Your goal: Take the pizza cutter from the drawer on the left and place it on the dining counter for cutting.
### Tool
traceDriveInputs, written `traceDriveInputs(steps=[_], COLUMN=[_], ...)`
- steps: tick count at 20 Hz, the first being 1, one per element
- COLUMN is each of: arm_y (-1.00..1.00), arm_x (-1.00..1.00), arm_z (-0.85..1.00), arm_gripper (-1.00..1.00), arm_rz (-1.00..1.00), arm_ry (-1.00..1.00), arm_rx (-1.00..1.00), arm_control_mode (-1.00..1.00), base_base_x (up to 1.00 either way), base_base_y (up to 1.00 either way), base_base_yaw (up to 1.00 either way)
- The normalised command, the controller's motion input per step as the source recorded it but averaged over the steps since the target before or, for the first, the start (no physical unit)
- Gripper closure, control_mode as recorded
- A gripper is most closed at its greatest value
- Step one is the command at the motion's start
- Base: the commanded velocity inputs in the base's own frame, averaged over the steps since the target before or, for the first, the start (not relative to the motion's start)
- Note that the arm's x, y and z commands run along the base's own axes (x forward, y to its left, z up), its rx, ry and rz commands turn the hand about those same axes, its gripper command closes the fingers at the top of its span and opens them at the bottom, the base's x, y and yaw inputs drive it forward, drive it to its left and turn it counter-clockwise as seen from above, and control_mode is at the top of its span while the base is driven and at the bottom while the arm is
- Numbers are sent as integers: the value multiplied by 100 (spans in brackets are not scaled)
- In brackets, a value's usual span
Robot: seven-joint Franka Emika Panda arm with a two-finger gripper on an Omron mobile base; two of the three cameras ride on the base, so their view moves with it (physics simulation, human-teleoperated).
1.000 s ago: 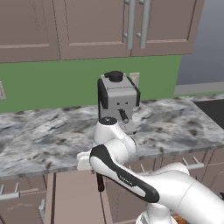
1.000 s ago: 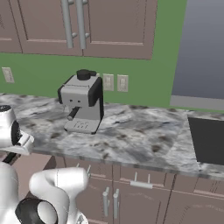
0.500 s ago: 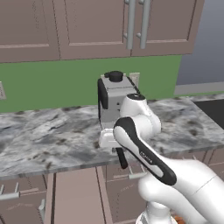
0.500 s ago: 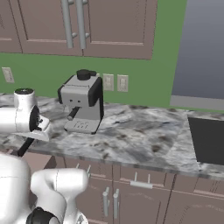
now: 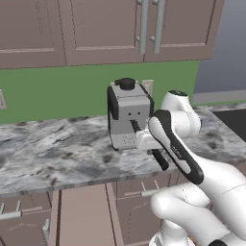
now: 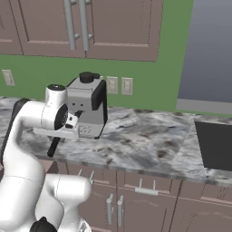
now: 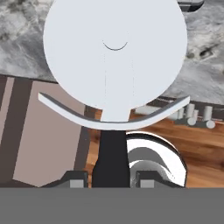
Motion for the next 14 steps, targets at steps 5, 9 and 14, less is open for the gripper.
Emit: traceDriveInputs(steps=[5,9,14], arm_y=[-54,-25,-18], arm_x=[7,3,8], arm_z=[0,-2,-1], arm_gripper=[100,100,100], arm_rz=[0,-12,-17], arm_ry=[0,0,0], arm_rx=[-6,-17,-11], arm_control_mode=[-100,-100,-100], base_base_x=[0,0,0], base_base_y=[0,0,0], base_base_yaw=[0,0,0])
